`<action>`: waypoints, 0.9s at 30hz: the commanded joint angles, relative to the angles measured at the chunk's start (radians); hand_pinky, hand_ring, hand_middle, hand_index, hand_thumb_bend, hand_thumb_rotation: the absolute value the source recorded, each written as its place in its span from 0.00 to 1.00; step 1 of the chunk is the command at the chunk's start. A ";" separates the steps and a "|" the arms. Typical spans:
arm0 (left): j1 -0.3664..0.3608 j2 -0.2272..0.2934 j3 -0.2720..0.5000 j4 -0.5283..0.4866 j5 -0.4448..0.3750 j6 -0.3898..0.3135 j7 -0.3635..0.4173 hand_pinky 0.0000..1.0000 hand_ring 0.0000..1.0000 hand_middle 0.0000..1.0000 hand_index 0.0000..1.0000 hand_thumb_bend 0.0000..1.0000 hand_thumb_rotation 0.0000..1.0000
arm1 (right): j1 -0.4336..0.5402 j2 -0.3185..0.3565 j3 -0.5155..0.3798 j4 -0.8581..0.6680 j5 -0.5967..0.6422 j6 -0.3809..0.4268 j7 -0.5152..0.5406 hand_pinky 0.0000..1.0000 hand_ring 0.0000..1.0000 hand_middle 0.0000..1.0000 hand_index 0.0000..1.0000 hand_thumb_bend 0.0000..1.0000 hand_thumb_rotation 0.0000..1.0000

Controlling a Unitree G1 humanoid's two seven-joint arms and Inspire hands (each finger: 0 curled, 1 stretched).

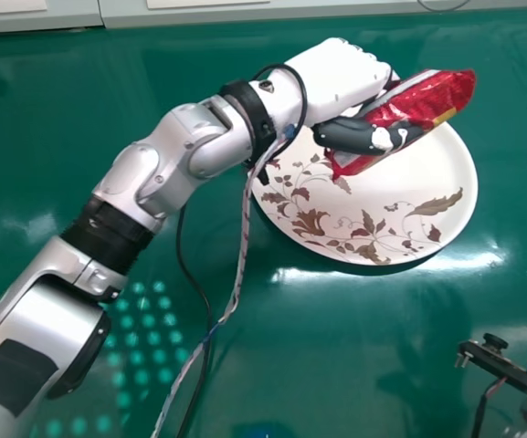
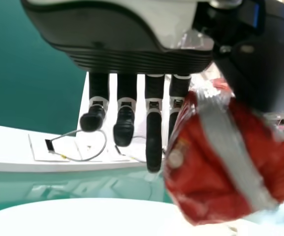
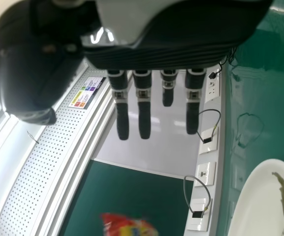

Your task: Pick up biscuit and place it in the plate

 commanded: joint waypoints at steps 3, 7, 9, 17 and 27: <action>-0.093 -0.049 -0.050 0.154 0.041 0.004 0.083 0.09 0.14 0.40 0.49 0.50 0.00 | 0.023 0.002 -0.011 -0.037 0.008 0.013 0.010 0.66 0.76 0.78 0.73 0.71 0.35; -0.150 -0.085 -0.073 0.261 0.049 0.013 0.107 0.07 0.12 0.46 0.49 0.51 0.00 | 0.035 0.012 0.003 -0.066 -0.008 0.030 0.010 0.66 0.76 0.78 0.74 0.70 0.36; -0.171 -0.094 -0.084 0.295 0.053 0.017 0.111 0.08 0.13 0.47 0.49 0.51 0.00 | 0.038 0.016 0.006 -0.070 -0.004 0.029 0.009 0.68 0.77 0.78 0.74 0.69 0.35; -0.234 -0.110 -0.139 0.397 0.086 0.076 0.110 0.08 0.14 0.47 0.48 0.51 0.00 | 0.051 0.040 0.022 -0.090 -0.036 0.049 0.000 0.73 0.81 0.81 0.75 0.67 0.35; -0.263 -0.091 -0.194 0.436 0.120 0.100 0.114 0.07 0.14 0.43 0.48 0.50 0.00 | 0.059 0.052 0.033 -0.104 -0.030 0.062 0.001 0.74 0.82 0.82 0.77 0.66 0.33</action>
